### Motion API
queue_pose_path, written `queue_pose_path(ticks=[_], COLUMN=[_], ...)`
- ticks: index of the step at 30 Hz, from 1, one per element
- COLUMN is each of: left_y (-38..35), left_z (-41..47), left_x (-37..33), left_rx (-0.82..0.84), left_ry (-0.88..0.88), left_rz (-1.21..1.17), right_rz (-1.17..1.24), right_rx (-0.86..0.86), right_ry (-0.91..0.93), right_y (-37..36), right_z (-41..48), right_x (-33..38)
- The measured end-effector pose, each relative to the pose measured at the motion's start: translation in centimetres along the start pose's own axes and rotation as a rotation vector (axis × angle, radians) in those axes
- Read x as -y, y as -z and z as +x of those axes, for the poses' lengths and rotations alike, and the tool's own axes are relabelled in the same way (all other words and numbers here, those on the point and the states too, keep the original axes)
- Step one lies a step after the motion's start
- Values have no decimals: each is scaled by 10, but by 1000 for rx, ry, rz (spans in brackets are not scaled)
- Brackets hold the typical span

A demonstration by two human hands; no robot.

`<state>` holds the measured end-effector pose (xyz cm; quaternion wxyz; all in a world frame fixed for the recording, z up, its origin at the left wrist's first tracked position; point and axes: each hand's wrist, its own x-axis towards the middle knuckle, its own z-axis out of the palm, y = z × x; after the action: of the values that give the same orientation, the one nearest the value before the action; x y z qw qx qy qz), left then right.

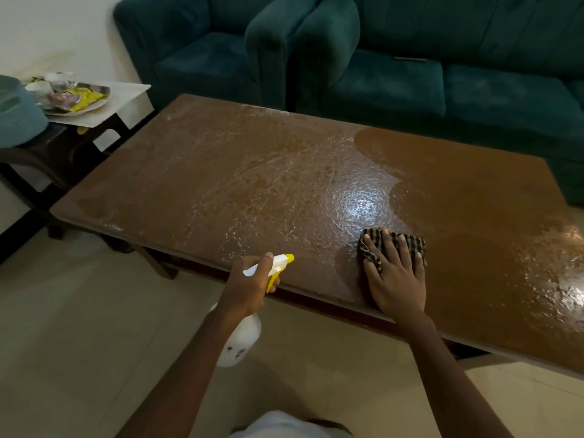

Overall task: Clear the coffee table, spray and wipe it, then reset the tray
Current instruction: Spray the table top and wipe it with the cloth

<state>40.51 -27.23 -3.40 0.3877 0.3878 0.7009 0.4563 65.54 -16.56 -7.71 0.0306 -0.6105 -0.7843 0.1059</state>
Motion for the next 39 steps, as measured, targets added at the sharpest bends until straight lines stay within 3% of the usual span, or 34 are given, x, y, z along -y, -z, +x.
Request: queue_pose_path(ticks=[22, 39], left_y=[23, 27], left_z=[6, 9], left_x=[25, 39], left_rx=[76, 62], left_ry=[-142, -143], left_rz=[-47, -149], right_rz=[31, 22], right_rx=[24, 6], right_ry=[-80, -70], right_y=[2, 1], right_z=[-6, -6], right_x=[26, 26])
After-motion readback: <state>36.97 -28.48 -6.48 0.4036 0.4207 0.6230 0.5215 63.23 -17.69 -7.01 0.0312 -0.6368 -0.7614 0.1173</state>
